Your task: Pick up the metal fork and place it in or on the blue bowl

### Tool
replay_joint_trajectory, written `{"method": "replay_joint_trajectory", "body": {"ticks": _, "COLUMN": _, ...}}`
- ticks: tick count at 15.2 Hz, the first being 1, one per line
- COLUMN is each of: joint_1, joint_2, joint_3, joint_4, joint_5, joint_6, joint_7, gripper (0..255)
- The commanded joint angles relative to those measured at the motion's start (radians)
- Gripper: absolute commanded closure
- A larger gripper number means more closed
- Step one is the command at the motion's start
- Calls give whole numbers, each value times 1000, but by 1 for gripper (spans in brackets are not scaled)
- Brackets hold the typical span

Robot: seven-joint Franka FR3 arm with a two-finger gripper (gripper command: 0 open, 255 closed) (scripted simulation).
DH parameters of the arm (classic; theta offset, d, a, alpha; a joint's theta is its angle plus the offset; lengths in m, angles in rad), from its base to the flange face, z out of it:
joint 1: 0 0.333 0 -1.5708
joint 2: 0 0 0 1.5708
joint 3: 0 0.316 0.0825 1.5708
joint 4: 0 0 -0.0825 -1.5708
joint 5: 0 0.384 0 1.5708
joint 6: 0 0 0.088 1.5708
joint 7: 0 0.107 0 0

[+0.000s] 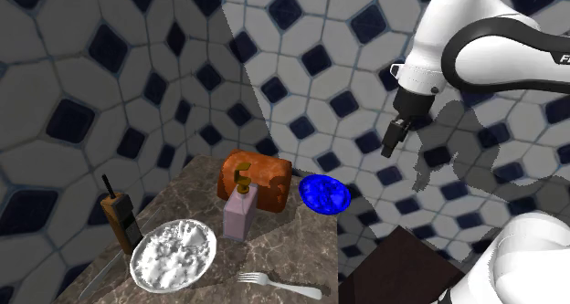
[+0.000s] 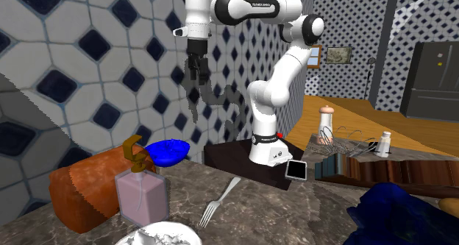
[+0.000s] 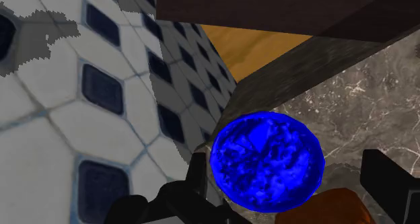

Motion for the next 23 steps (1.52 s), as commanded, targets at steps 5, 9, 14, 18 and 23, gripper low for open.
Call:
{"method": "replay_joint_trajectory", "body": {"ticks": 5, "joint_1": 39, "joint_2": 10, "joint_3": 61, "joint_4": -78, "joint_5": 47, "joint_6": 95, "joint_7": 63, "gripper": 0}}
{"method": "replay_joint_trajectory", "body": {"ticks": 9, "joint_1": 80, "joint_2": 42, "joint_3": 127, "joint_4": -139, "joint_5": 92, "joint_6": 198, "joint_7": 128, "gripper": 0}}
{"method": "replay_joint_trajectory", "body": {"ticks": 14, "joint_1": 128, "joint_2": 119, "joint_3": 216, "joint_4": -189, "joint_5": 143, "joint_6": 337, "joint_7": 210, "gripper": 0}}
{"method": "replay_joint_trajectory", "body": {"ticks": 18, "joint_1": 157, "joint_2": 209, "joint_3": 292, "joint_4": -205, "joint_5": 170, "joint_6": 455, "joint_7": 281, "gripper": 0}}
{"method": "replay_joint_trajectory", "body": {"ticks": 23, "joint_1": 173, "joint_2": 353, "joint_3": 397, "joint_4": -195, "joint_5": 170, "joint_6": 604, "joint_7": 383, "gripper": 0}}
